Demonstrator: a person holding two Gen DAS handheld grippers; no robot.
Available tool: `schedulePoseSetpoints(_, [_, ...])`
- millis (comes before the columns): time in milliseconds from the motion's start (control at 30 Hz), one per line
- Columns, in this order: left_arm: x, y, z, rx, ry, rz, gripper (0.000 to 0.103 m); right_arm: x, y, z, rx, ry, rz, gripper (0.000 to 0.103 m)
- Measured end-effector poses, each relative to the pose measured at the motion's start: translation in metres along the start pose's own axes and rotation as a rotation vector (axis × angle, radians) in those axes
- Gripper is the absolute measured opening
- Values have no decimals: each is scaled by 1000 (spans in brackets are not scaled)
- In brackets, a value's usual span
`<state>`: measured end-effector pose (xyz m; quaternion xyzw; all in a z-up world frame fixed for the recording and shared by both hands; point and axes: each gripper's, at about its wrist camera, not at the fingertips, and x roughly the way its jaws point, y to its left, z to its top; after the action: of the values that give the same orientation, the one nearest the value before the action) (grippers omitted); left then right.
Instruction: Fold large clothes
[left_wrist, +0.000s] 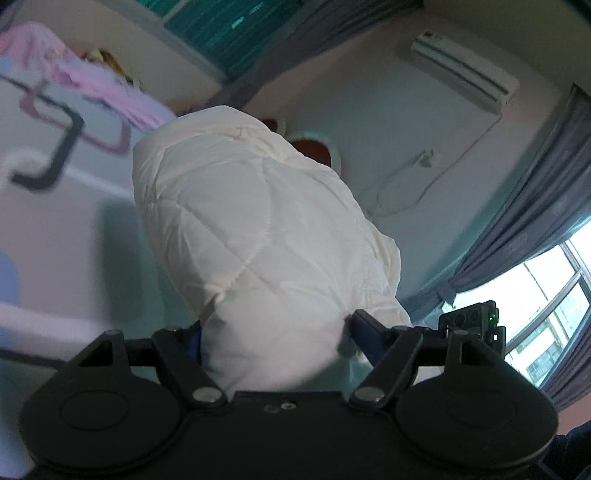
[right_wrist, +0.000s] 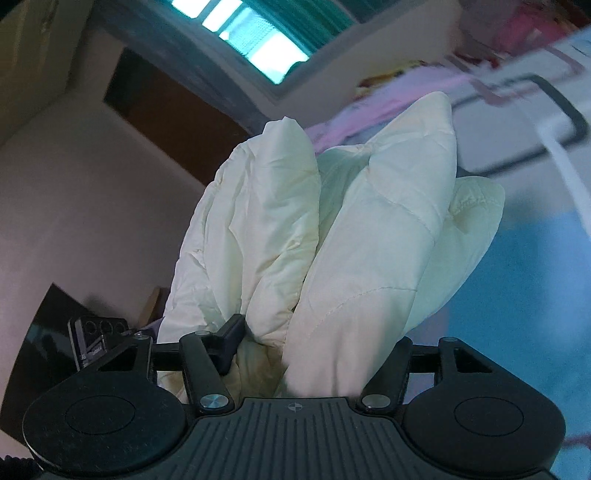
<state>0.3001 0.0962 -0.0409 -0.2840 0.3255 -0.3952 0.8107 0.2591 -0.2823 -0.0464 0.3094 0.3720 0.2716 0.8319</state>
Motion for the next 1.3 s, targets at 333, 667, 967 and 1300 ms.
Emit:
schedulePoseSetpoints(333, [-97, 56, 24, -30, -112, 104, 75, 136, 70, 2, -89, 95, 76, 60])
schedulePoseSetpoints(667, [-158, 155, -5, -192, -64, 286, 75, 296, 69, -62, 4, 292, 33, 60])
schedulePoseSetpoints(967, [-159, 168, -16, -207, -78, 350, 90, 294, 56, -77, 70, 238, -33, 83])
schedulePoseSetpoints(1300, [-206, 149, 40, -98, -227, 499, 52, 230, 100, -31, -144, -5, -204, 35])
